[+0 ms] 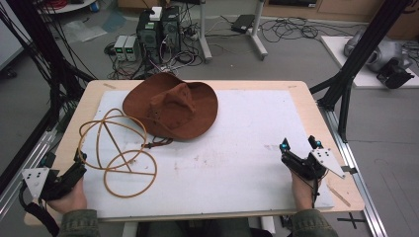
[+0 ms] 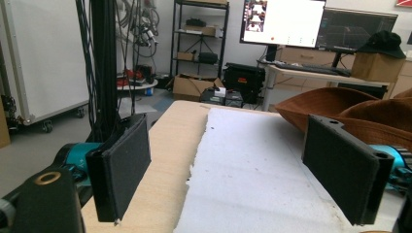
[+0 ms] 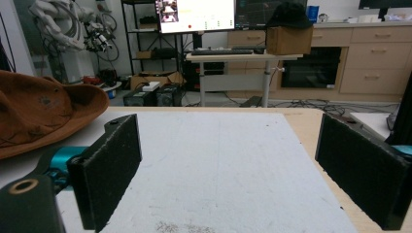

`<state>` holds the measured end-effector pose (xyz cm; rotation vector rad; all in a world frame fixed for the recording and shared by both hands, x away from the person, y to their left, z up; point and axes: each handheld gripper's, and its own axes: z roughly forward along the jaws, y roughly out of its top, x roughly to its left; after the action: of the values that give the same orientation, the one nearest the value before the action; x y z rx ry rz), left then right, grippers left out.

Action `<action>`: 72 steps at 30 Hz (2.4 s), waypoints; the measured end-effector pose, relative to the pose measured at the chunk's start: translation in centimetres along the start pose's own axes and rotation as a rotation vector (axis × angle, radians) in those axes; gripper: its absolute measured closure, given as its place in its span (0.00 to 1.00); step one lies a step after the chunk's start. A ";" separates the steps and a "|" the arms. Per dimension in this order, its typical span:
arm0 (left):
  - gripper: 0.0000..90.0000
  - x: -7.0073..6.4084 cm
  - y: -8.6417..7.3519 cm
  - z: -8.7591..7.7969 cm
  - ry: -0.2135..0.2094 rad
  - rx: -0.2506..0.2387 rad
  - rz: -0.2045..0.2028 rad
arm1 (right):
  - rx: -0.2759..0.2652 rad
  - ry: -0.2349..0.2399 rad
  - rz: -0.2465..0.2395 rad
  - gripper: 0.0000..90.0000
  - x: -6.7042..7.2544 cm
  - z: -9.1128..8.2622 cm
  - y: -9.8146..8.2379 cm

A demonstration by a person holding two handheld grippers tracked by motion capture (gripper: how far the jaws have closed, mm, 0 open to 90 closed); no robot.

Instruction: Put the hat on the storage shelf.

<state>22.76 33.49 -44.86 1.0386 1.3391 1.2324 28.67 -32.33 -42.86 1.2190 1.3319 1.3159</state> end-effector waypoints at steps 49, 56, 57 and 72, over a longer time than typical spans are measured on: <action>0.20 -0.5 0.1 0.4 -0.031 -0.001 0.033 | 0.042 0.171 -0.039 0.10 2.4 6.4 4.6; 0.20 -0.6 0.2 0.4 -0.038 -0.001 0.039 | 0.053 0.275 -0.067 0.10 4.4 9.0 6.1; 0.20 -0.6 0.2 0.4 -0.038 -0.001 0.039 | 0.051 0.287 -0.072 0.10 4.7 9.3 6.2; 0.20 -0.5 0.2 0.4 -0.037 -0.001 0.041 | 0.092 0.406 -0.073 0.10 8.1 14.5 6.9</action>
<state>23.23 33.05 -44.63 1.0878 1.2946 1.2376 42.30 -22.62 -36.41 0.9826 1.7215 1.5164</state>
